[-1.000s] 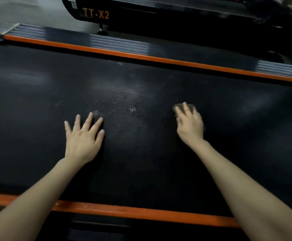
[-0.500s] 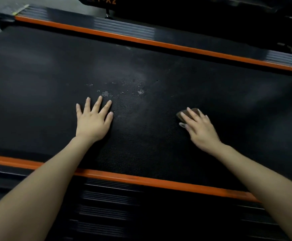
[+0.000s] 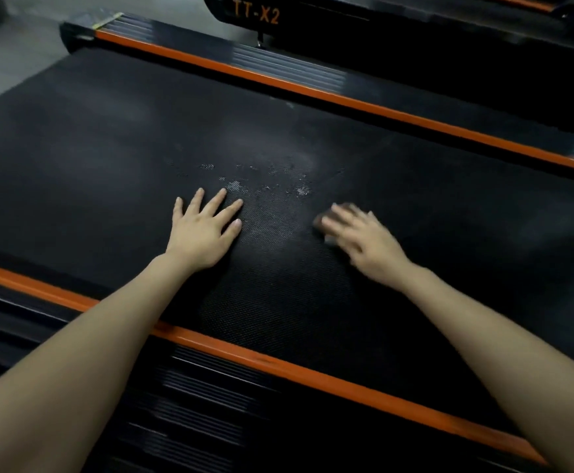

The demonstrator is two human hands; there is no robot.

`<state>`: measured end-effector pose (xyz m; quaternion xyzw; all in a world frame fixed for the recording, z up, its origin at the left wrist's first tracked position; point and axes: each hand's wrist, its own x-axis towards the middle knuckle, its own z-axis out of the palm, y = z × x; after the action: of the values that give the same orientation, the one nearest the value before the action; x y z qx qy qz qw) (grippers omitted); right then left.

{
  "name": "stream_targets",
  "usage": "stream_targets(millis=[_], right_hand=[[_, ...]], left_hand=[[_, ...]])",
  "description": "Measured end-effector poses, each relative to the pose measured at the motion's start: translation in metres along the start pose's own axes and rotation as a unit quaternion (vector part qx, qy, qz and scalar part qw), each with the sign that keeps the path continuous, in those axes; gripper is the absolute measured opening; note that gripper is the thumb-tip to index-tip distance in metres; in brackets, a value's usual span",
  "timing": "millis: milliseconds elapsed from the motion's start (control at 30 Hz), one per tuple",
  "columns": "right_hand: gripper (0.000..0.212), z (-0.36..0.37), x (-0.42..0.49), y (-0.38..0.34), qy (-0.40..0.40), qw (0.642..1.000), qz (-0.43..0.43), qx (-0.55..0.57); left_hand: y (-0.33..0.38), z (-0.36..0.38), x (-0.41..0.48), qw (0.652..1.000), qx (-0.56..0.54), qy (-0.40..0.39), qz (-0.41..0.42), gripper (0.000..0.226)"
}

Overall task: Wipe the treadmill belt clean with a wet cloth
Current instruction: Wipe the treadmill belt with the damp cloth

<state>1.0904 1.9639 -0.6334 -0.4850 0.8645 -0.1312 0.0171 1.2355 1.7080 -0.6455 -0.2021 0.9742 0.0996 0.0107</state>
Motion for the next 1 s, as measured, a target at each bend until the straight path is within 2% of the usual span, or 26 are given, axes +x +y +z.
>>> stream_targets(millis=[67,133,167,233,333,400,433,467,500,567,633,667,700,767,867,933,1000], right_hand=[[0.042,0.007,0.035,-0.013,0.034,0.993,0.11,-0.017],[0.041,0.018,0.049,-0.034,0.053,0.993,0.107,-0.022],[0.041,0.025,0.047,-0.047,0.062,0.996,0.06,-0.028],[0.045,0.037,0.025,-0.072,0.063,0.994,-0.087,-0.036],[0.05,0.033,-0.019,-0.09,-0.025,0.959,-0.281,-0.015],[0.045,0.018,-0.025,-0.072,-0.085,0.931,-0.356,0.014],[0.042,0.014,-0.019,-0.059,-0.091,0.927,-0.364,0.009],[0.04,0.013,-0.007,-0.043,-0.076,0.937,-0.341,-0.003],[0.039,0.013,0.01,-0.026,-0.048,0.958,-0.281,-0.009],[0.039,0.012,0.046,-0.007,0.023,0.995,-0.093,-0.008],[0.04,0.018,0.076,-0.015,0.056,0.995,0.087,-0.015],[0.041,0.024,0.084,-0.029,0.068,0.989,0.129,-0.03],[0.042,0.032,0.087,-0.046,0.084,0.988,0.122,-0.042],[0.046,0.048,0.071,-0.086,0.086,0.996,-0.017,-0.032],[0.047,0.045,0.013,-0.12,-0.014,0.973,-0.228,-0.014],[0.044,0.025,-0.007,-0.101,-0.073,0.954,-0.292,0.007],[0.041,0.012,-0.005,-0.065,-0.081,0.957,-0.279,-0.011]], left_hand=[[-0.003,-0.003,0.002,1.0,-0.005,-0.003,0.006,0.047],[-0.007,-0.008,0.005,1.0,-0.018,-0.007,0.01,0.045],[-0.009,-0.011,0.006,0.999,-0.038,-0.006,0.005,0.044],[-0.012,-0.015,0.007,0.996,-0.082,0.018,-0.013,0.042],[-0.016,-0.017,0.01,0.995,-0.09,0.052,-0.007,0.04],[-0.022,-0.017,0.01,0.995,-0.088,0.056,0.006,0.04],[-0.026,-0.017,0.011,0.994,-0.088,0.059,0.011,0.04],[-0.03,-0.018,0.012,0.994,-0.083,0.064,0.013,0.04],[-0.035,-0.019,0.014,0.995,-0.073,0.068,0.013,0.04],[-0.043,-0.02,0.017,0.996,-0.047,0.069,0.009,0.041],[-0.052,-0.021,0.022,0.997,-0.031,0.07,0.011,0.042],[-0.056,-0.022,0.026,0.997,-0.028,0.071,0.014,0.043],[-0.06,-0.023,0.03,0.997,-0.027,0.072,0.016,0.043],[-0.067,-0.024,0.041,0.996,-0.024,0.078,0.019,0.043],[-0.074,-0.026,0.061,0.997,-0.015,0.074,0.032,0.044],[-0.077,-0.027,0.074,0.997,-0.017,0.062,0.046,0.045],[-0.078,-0.025,0.085,0.997,-0.013,0.052,0.063,0.046]])
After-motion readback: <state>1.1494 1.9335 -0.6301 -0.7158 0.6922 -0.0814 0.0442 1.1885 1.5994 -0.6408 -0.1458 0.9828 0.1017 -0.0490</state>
